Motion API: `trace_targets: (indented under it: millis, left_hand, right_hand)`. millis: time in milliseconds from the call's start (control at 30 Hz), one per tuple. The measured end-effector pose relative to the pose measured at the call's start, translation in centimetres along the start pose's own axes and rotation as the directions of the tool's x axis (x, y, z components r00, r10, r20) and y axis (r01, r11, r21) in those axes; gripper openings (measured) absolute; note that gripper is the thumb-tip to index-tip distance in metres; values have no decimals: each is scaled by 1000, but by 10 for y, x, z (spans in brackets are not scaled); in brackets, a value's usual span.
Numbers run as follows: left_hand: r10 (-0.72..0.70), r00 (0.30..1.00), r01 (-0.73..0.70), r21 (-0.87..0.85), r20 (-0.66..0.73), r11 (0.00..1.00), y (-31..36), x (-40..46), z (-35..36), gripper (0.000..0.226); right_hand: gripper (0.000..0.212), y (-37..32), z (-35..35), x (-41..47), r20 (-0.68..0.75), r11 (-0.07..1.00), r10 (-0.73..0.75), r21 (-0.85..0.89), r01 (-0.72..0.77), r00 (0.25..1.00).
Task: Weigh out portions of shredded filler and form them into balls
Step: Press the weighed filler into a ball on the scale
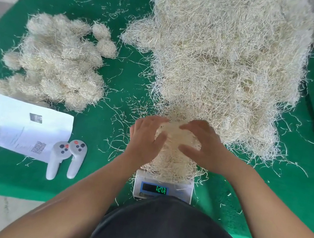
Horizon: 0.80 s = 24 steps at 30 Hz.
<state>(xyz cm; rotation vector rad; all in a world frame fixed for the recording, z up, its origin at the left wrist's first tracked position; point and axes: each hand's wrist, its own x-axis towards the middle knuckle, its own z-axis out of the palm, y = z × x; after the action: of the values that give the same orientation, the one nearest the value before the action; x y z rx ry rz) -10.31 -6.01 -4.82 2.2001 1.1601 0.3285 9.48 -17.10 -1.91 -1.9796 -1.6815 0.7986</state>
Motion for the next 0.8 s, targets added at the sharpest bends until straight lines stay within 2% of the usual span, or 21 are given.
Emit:
trace_targets:
  millis: [100, 200, 300, 400, 600, 800]
  left_hand:
    - [97, 987, -100, -17, -126, 995, 11, 4, -20, 47]
    - [194, 977, -196, -7, -89, 981, 18, 5, -30, 45]
    - [145, 989, -144, -44, 27, 989, 21, 0, -29, 46]
    - [141, 987, -142, 5, 74, 990, 20, -10, -22, 47]
    - [175, 981, -179, 48, 82, 983, 16, -20, -19, 43]
    - [165, 985, -168, 49, 49, 985, 14, -23, -22, 37]
  right_hand:
    - [56, -9, -6, 5, -116, 994, -2, 106, 15, 993]
    - [74, -17, -8, 7, -86, 998, 18, 54, -13, 996]
    - [77, -20, -6, 4, -67, 999, -36, -25, 34, 997]
    - [83, -25, -3, 1, -26, 994, -76, -75, 74, 997]
    - [87, -26, 7, -6, 48, 990, -65, -122, 70, 997]
    - [87, -29, 7, -11, 44, 986, -59, -154, 66, 997]
